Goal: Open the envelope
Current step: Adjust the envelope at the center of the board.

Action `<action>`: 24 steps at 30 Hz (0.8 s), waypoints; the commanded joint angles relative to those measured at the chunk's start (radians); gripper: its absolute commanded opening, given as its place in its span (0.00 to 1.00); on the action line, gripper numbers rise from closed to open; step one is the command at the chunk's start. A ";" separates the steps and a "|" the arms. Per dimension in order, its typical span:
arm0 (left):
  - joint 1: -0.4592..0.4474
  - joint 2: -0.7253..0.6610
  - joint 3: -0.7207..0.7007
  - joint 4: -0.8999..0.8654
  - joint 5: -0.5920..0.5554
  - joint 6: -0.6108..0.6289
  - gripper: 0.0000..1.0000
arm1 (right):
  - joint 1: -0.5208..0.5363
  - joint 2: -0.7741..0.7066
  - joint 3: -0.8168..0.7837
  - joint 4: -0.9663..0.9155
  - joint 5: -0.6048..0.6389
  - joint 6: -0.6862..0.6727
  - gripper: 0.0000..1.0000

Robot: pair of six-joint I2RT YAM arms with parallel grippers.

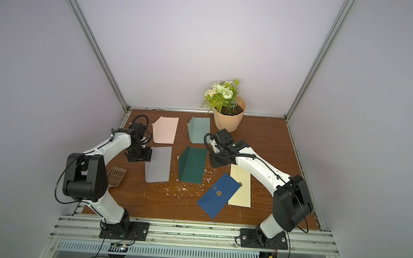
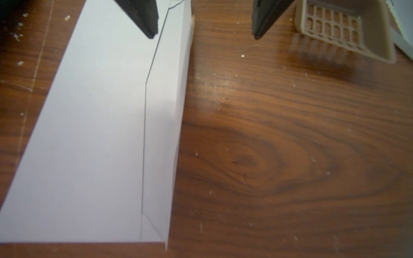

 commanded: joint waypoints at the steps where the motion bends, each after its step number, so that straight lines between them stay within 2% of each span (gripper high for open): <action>1: 0.016 -0.063 0.044 -0.039 -0.005 0.007 0.69 | -0.004 -0.037 -0.010 -0.011 -0.022 0.013 0.26; 3: 0.015 -0.095 0.071 -0.034 0.093 0.034 0.67 | -0.004 -0.034 -0.011 -0.012 -0.025 0.016 0.26; 6: -0.004 -0.120 0.081 -0.001 0.257 0.062 0.58 | -0.003 -0.025 -0.009 -0.009 -0.034 0.022 0.26; 8: -0.036 -0.105 0.086 0.001 0.265 0.047 0.42 | -0.003 -0.020 -0.003 -0.008 -0.036 0.024 0.26; 9: -0.050 -0.093 0.090 0.000 0.271 0.040 0.28 | -0.003 -0.018 0.002 -0.011 -0.033 0.025 0.26; 10: -0.069 -0.086 0.095 0.001 0.265 0.026 0.19 | -0.003 -0.017 0.005 -0.012 -0.025 0.025 0.26; 11: -0.093 -0.083 0.104 0.001 0.255 0.015 0.20 | -0.002 -0.019 0.006 -0.011 -0.018 0.026 0.26; 13: -0.153 -0.078 0.149 0.001 0.220 -0.007 0.48 | -0.002 -0.013 0.014 -0.017 0.010 0.034 0.29; 14: -0.181 -0.077 0.173 0.003 0.212 -0.022 0.52 | -0.004 -0.010 0.017 -0.022 0.020 0.040 0.30; 17: -0.267 -0.068 0.257 0.025 0.213 -0.061 0.49 | -0.004 0.000 0.016 -0.038 0.032 0.064 0.31; 20: -0.339 -0.040 0.353 0.051 0.260 -0.077 0.51 | -0.006 -0.001 0.009 -0.059 0.038 0.095 0.31; 24: -0.406 0.008 0.344 0.174 0.439 -0.134 0.57 | -0.021 -0.036 -0.029 -0.082 0.033 0.149 0.35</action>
